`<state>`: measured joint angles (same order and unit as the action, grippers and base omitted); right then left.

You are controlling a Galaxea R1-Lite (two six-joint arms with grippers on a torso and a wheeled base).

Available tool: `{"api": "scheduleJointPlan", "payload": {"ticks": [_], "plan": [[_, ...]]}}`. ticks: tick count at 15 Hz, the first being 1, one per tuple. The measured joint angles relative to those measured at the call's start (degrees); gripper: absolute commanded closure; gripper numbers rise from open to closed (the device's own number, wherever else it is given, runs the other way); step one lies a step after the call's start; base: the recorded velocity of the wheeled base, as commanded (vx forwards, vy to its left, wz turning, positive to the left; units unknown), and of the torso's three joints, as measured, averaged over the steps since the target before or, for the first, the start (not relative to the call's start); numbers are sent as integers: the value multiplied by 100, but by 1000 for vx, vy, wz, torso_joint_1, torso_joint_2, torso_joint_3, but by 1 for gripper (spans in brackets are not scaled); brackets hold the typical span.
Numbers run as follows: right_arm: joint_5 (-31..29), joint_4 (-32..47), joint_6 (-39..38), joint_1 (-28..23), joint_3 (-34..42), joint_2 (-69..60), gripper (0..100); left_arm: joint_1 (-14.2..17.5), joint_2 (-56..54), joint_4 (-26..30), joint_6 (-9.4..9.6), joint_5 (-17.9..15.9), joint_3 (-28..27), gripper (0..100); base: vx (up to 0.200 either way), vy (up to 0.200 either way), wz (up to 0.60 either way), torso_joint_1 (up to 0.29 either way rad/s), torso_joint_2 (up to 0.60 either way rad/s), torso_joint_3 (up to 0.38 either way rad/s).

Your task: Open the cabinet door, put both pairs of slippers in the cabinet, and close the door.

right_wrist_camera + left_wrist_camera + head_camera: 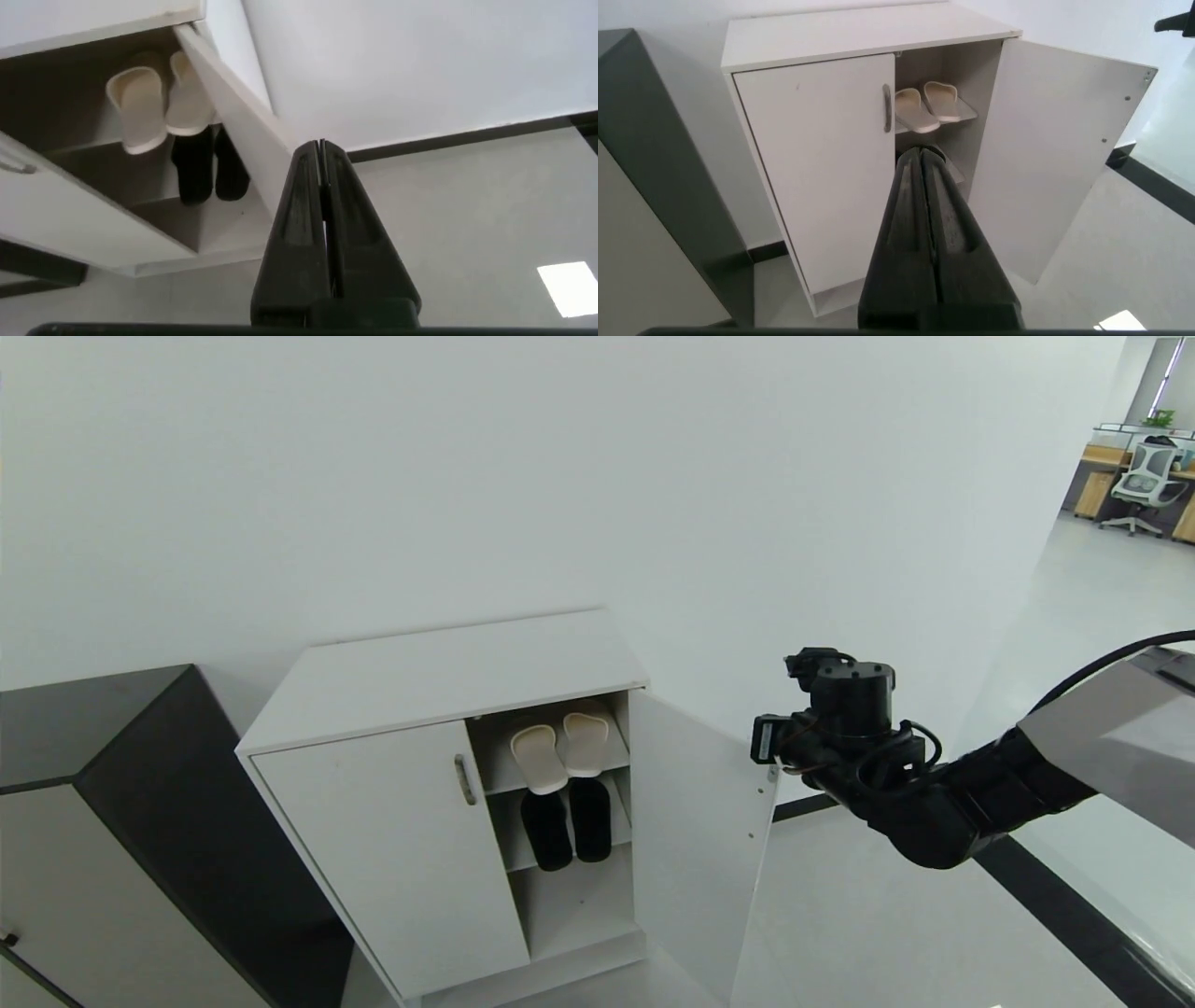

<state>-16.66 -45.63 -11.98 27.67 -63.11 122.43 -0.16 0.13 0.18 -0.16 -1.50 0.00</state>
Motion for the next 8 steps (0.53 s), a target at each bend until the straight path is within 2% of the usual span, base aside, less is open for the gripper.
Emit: {"api": "scheduleJointPlan", "payload": {"ticks": [8], "plan": [[-2, -2, -6, -108, -169, 524, 100, -2, 0, -2, -9, 2, 0, 100, 0, 0, 0, 0, 0, 0]]}}
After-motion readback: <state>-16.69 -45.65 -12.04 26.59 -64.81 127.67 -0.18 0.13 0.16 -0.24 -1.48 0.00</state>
